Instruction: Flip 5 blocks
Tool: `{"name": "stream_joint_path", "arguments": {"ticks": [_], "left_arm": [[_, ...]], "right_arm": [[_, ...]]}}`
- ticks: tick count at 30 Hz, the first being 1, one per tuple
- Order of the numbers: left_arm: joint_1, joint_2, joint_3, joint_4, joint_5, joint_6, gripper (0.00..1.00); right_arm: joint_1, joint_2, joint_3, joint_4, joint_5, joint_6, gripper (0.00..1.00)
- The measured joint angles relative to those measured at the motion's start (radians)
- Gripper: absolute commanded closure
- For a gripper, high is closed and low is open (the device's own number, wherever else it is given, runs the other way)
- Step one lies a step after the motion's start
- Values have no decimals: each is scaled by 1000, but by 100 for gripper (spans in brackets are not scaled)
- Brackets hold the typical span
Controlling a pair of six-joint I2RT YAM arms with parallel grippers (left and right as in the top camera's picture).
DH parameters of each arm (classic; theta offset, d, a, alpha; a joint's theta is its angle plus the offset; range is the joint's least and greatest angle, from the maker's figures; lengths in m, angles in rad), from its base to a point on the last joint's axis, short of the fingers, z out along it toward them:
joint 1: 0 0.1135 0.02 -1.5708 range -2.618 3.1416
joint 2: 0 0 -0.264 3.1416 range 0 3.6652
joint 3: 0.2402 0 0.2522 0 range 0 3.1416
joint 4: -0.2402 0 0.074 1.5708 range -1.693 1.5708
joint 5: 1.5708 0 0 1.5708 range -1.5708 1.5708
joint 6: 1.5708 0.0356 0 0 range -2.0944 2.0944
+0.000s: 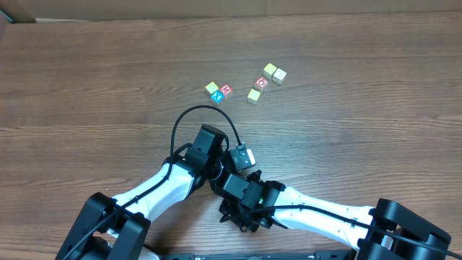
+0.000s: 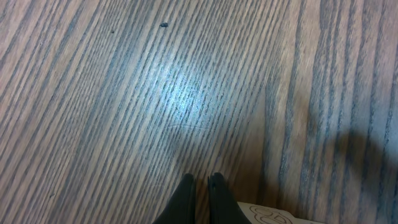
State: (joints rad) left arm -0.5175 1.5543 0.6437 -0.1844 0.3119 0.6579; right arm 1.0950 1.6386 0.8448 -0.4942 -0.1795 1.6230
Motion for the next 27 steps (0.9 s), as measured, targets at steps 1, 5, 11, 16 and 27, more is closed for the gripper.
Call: {"name": "stream_joint_path", "arguments": {"ticks": [1,5,11,16,27], "left_arm": [[0,0,0,0,0,0,96],[0,0,0,0,0,0,96],[0,0,0,-1,0,0,96],[0,0,0,-2,0,0,96],[0,0,-1,9,0,0,96]], "right_arm": [[0,0,0,1,0,0,96],[0,0,0,5,0,0,96],[14,0,0,10,5,5,96],[27,0,0,13,9,15,96],[27,0,0,13,12,23,96]]}}
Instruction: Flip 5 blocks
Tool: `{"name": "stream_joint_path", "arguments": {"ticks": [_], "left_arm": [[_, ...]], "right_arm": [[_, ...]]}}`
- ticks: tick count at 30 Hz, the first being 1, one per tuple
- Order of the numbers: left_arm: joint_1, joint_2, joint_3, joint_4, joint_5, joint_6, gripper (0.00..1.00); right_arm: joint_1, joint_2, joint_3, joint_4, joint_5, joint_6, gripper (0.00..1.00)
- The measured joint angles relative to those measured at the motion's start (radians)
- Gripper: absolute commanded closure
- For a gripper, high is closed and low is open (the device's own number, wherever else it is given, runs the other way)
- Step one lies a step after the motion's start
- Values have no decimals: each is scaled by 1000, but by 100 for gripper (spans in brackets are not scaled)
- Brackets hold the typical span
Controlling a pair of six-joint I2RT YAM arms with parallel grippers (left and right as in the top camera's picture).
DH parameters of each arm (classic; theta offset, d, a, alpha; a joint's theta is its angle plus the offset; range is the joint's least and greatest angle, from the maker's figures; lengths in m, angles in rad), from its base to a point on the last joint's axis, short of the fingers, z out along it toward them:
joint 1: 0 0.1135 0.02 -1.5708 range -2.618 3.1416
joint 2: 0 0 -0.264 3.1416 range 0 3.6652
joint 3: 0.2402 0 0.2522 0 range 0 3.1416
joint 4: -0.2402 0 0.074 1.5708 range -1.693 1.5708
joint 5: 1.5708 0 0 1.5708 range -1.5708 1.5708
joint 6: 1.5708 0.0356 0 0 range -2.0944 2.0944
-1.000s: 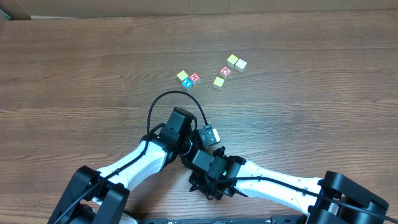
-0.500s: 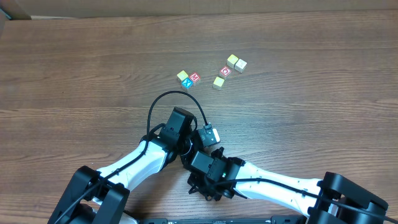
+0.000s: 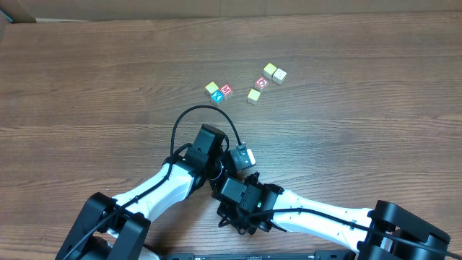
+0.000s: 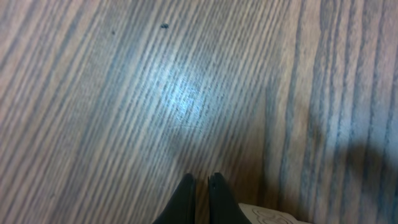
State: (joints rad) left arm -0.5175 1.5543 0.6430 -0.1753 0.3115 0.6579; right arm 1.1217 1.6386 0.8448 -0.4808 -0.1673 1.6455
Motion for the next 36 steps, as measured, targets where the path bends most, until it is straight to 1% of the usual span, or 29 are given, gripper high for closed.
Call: {"name": "stream_joint_path", "arguments": {"ticks": [7,15,36], "left_arm": [[0,0,-1,50,-9,-16,96],[0,0,-1,52,-12,-27,96],[0,0,-1,53,-12,-31,96]], "right_arm": [[0,0,0,0,0,0,96],[2,0,0,-1,-1,0,96],[71,0,0,-6,-27,4,96]]}}
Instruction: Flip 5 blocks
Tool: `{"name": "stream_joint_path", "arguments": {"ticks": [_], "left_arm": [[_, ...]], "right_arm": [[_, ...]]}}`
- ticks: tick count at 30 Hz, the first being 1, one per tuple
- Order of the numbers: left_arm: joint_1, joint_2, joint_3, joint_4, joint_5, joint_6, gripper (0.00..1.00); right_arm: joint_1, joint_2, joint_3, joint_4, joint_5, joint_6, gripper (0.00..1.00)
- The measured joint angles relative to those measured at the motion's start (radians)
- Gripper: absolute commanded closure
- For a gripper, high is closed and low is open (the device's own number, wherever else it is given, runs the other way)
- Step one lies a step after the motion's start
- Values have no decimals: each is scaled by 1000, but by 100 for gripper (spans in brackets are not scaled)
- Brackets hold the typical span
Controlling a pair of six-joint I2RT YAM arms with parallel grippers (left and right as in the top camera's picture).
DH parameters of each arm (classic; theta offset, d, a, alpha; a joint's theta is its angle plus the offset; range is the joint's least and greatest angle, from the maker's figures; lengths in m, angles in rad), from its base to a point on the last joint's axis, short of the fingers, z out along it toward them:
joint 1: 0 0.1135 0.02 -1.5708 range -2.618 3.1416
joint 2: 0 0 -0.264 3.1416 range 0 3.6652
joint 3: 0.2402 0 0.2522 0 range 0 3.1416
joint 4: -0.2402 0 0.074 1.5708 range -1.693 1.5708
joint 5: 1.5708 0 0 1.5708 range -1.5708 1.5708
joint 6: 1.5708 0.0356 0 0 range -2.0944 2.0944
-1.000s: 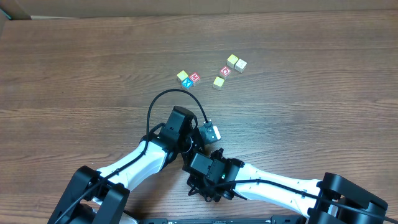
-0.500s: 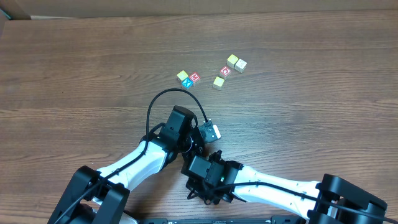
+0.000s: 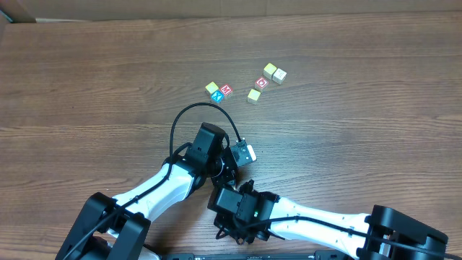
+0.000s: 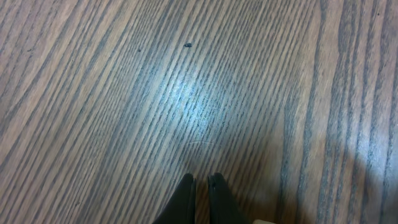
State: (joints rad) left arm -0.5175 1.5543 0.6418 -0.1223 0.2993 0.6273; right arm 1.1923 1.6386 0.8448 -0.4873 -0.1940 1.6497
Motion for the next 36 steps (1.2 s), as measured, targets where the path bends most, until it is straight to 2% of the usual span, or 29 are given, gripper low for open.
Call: {"name": "stream_joint_path", "arguments": {"ticks": [11,15,21,25,29,34,36], "left_arm": [[33,0,12,65,-6,-97,96],[36,0,45,66,-8,-118,96],[58,0,84,67,-17,-172,96],[109,-2,100,67,-56,-237,96],[172,-39,102,60,-159,-361,96],[217,-154,106,-17,-370,-546,96],[216,-214,106,-67,-463,-592,96]], "right_arm": [[72,-31,0,-117,-4,0,96],[80,-74,0,-211,24,-1,96],[69,-232,0,-429,139,27,96],[11,-374,0,-557,232,32,96],[-80,-467,0,-652,301,-20,96],[-240,-510,7,-731,344,-207,93],[-293,-510,21,-748,354,-279,88]]}}
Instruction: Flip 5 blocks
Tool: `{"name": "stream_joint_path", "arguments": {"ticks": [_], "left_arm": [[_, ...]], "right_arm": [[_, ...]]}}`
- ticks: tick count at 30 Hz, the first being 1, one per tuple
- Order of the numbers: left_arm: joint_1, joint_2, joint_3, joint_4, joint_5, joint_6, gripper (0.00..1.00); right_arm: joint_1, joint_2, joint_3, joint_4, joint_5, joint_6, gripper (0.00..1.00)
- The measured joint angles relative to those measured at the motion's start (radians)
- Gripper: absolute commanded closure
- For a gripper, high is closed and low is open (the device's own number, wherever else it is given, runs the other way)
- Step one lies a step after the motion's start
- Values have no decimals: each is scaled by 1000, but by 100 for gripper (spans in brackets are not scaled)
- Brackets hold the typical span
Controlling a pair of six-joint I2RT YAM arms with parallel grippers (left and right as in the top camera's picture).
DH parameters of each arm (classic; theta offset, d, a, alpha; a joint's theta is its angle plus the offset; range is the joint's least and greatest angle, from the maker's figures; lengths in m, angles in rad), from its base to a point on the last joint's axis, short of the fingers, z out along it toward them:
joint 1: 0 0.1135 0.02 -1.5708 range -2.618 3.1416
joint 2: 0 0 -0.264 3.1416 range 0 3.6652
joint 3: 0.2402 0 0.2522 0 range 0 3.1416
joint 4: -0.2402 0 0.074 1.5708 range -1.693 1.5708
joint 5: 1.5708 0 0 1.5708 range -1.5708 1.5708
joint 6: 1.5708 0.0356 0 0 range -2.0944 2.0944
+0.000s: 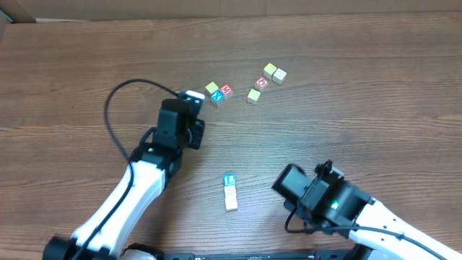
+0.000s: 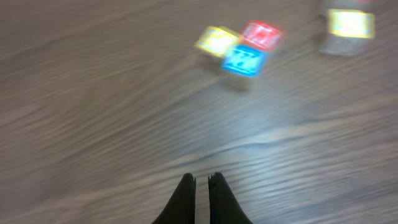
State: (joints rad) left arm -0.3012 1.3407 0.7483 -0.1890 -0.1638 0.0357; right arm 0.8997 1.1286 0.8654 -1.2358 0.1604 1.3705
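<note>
Three blocks huddle at the back: yellow [image 1: 211, 87], red M [image 1: 226, 89] and blue X [image 1: 217, 97]; the left wrist view blurs them as yellow [image 2: 214, 40], red [image 2: 261, 34] and blue [image 2: 244, 59]. Farther right lie a red O block [image 1: 261, 82], a yellow block [image 1: 254, 95] [image 2: 351, 23], a green-yellow block [image 1: 269, 70] and a cream block [image 1: 279, 75]. A blue L block [image 1: 229, 179] touches a plain block [image 1: 231, 199] at the front middle. My left gripper [image 2: 201, 179] [image 1: 196, 110] is shut and empty, just short of the trio. My right gripper [image 1: 289, 184] sits front right, its jaws not discernible.
The wooden table [image 1: 375, 108] carries only the blocks. The left arm's black cable [image 1: 115, 101] loops over the wood left of the wrist. A cardboard edge [image 1: 14, 18] shows at the far back left.
My left gripper has gone from the front middle up and left to the three-block cluster. The right arm has drawn back to the front right. Two blocks now show where the arms met.
At every earlier moment both arms were bunched at the front middle, the left gripper shut over bare wood and the right wrist shifting slightly leftward under it. Now the arms are apart, two blocks lie uncovered there, and the left gripper faces the cluster.
</note>
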Motion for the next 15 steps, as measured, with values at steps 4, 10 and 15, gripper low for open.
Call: {"name": "stream_joint_path", "arguments": {"ticks": [4,10,15], "left_arm": [[0,-144,6,-153,-203,-75,96],[0,-354,40,-450,-415,-298,96],[0,-491,84,-666,-429,-466,96]], "right_arm": [[-94,0,90,-15,5,-188,76],[-171,0,282,-22,32,-498,61],[-180,0,420,-32,90,-718,22]]}}
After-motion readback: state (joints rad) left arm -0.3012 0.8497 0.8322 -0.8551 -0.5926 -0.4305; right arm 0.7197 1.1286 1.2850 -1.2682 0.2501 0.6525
